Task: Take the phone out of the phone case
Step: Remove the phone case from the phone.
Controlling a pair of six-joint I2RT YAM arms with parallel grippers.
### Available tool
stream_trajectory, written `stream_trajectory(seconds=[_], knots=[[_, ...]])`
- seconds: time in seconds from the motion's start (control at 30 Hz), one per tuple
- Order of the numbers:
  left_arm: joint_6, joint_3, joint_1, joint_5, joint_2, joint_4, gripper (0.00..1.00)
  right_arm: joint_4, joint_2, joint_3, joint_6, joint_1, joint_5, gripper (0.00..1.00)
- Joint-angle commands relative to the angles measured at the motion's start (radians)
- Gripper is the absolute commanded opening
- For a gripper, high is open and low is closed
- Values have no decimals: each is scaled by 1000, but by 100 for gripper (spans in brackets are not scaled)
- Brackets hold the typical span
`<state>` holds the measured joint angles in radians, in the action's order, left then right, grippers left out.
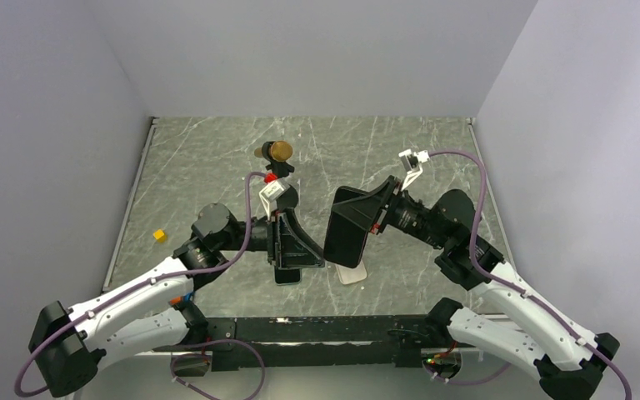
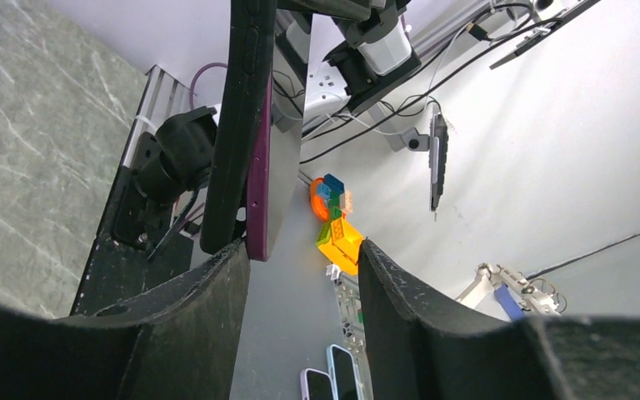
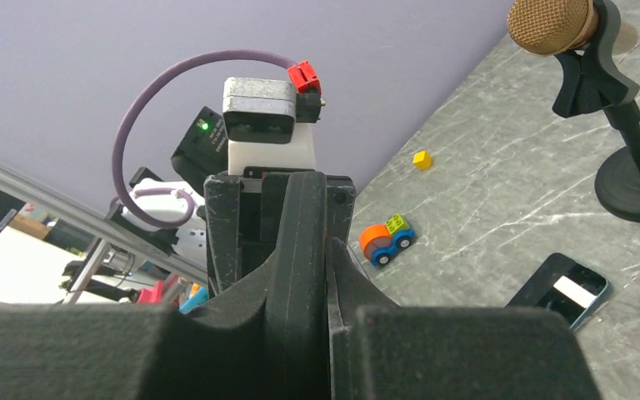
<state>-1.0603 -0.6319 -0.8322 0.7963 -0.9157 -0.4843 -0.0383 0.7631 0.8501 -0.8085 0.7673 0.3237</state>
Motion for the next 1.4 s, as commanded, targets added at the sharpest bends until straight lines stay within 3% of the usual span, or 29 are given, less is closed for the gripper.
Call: stream_trajectory(seconds=[0.0,0.17,0.3,0.47,0.73,0.87,0.93,1.03,1.13,1.23,1.37], knots=[[-52,-14,-20,10,0,-189,53,-49,-3,8,-5,5,-46,0],[-39,-10,-34,-20,-1,-169,59,-71,7,8,-38,-2,-23,0],[1,-58,-35,-60,-30,-140,57,-147,29,-29,-78,-2,34,0],[57,-96,-35,-146,-67,-93,45,-233,24,-60,-115,-1,89,0],[41,-131,-35,-134,-147,-117,17,-243,31,-73,-107,-2,116,0],[74,-150,-32,-180,-138,-40,2,-202,43,-64,-75,-1,138,0],[81,-155,-28,-207,-128,-15,0,-164,40,-58,-51,-2,150,2],[67,-144,-16,-221,-111,-24,0,-50,20,-32,9,-3,132,42],[48,-144,-5,-220,-98,-19,0,32,-28,-25,70,-8,110,75],[40,-149,8,-214,-79,-2,0,70,-100,-56,94,-23,114,92],[38,-150,22,-219,-39,27,0,70,-197,-103,94,-33,97,99]])
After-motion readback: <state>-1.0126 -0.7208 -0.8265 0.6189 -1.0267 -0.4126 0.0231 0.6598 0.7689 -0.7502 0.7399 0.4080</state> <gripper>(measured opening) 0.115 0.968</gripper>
